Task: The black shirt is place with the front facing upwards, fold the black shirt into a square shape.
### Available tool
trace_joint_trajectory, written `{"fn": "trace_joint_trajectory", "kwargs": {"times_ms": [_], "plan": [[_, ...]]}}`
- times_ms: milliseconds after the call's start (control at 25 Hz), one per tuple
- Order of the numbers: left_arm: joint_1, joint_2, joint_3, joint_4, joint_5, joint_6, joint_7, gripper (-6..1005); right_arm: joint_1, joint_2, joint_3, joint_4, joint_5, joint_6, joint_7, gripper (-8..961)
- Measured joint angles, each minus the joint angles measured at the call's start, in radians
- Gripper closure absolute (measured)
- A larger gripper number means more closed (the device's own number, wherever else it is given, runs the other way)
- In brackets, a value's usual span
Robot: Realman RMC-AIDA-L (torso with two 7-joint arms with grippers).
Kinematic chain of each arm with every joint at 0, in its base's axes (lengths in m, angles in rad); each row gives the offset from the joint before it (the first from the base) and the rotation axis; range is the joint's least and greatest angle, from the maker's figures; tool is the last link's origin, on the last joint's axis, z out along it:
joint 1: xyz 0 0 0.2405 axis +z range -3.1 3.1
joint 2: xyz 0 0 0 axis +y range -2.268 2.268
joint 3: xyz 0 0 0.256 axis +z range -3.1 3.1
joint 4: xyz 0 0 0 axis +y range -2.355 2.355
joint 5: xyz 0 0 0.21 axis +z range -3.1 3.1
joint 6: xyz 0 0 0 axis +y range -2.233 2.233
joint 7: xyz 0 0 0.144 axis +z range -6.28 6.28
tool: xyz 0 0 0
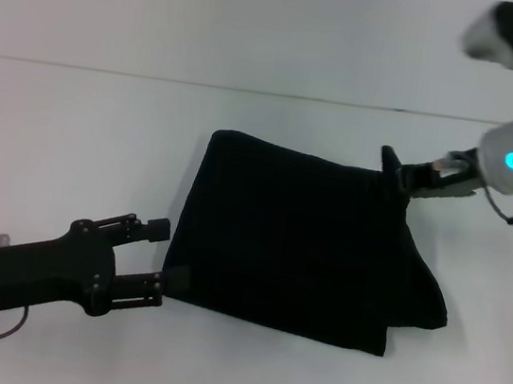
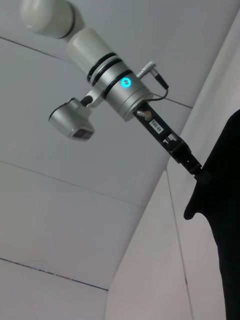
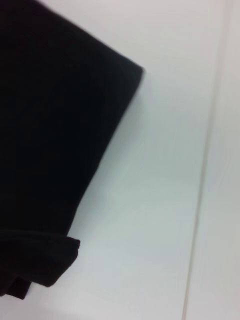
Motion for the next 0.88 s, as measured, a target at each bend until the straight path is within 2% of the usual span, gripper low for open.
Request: {"fn": "trace_joint_trajectory", "kwargs": {"times_ms": [200,400,680,880], "plan": [[-0.013,0.001,-0.003,-0.030,-0.001,-0.026,-0.002,191,-0.113,-0.008,0.113,-0.003,0.190,0.016,-0.104,912],[-0.024,0.000,-0.009,-0.046,-0.001,-0.041,-0.013,192,-0.199,-0.014,0.208,0.014,0.299,0.050,-0.197,912],[-0.039,0.000,-0.037,-0.087,-0.007,-0.061,-0.021,191,-0.220,-0.042,0.320,0.191,0.414,0.108,-0.379,911],[-0.051,-0.002,-0.036,-0.109,-0.005,-0.068,-0.021,190,-0.222,-0.035,0.333,0.253,0.447,0.198,-0.452,910]]}}
